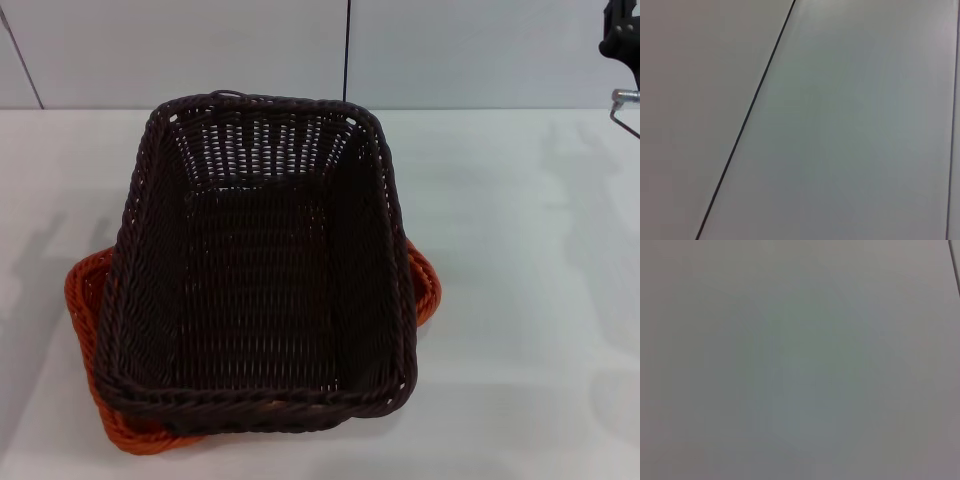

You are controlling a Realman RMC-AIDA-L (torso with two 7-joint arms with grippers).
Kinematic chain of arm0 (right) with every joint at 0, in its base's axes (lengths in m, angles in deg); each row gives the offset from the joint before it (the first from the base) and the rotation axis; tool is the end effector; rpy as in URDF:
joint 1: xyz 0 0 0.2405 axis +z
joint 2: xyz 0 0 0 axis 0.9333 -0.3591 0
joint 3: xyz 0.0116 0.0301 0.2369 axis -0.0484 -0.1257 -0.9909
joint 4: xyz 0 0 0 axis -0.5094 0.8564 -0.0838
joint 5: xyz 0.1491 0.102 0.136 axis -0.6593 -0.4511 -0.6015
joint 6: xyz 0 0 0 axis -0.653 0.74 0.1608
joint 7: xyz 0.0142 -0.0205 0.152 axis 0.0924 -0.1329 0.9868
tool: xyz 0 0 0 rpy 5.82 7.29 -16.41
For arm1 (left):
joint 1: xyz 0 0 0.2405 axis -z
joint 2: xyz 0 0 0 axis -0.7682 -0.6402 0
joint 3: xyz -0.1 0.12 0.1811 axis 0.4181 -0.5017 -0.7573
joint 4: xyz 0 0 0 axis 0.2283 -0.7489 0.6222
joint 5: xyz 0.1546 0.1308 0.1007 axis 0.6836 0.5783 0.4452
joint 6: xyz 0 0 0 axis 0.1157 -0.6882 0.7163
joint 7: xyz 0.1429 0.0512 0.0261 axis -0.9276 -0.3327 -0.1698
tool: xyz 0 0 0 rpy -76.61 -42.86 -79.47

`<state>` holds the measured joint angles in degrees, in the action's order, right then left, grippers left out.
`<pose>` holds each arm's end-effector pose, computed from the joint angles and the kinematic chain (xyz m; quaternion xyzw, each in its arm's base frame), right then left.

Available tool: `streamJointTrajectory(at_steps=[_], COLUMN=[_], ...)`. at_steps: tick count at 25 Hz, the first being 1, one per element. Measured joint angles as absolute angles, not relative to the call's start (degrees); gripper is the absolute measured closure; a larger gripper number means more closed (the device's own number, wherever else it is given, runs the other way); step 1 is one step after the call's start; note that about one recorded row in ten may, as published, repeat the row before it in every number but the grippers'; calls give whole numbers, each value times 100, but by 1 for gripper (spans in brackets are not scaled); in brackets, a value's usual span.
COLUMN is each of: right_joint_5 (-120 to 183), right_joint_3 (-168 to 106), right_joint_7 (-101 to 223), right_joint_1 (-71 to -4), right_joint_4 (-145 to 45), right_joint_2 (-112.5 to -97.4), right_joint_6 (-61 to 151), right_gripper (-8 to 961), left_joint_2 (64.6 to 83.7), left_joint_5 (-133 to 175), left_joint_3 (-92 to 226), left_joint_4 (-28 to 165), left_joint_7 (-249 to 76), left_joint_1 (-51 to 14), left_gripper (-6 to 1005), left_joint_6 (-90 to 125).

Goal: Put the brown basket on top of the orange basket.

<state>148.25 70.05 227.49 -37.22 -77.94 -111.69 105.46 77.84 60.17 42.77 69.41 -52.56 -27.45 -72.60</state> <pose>0.2240 0.4333 0.0194 -0.6132 0.2157 0.3560 0.6714 -0.3114 0.2948 0.0522 -0.5975 -0.1922 -0.5381 0.5626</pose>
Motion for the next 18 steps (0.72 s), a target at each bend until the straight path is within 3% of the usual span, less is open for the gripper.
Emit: streamJointTrajectory(at_steps=[3,18], right_joint_5=[14822,14797], right_joint_3=[7141,7368], right_joint_7=[22749,22749], right_joint_1=[-3778,-3815], right_joint_4=[-7804,-7748], right_joint_2=[-11183,-11187], right_joint_6=[10580,10638], right_gripper=[607,607], left_joint_2=[7786,7756], left_joint_5=[6017,5955], left_joint_3=[4203,4593], left_joint_4=[6951,6863], left_joint_7=[-5479,-5705], left_joint_1=[-2845,-2957], left_gripper=[365,380], left_joint_6=[-7317,-7250])
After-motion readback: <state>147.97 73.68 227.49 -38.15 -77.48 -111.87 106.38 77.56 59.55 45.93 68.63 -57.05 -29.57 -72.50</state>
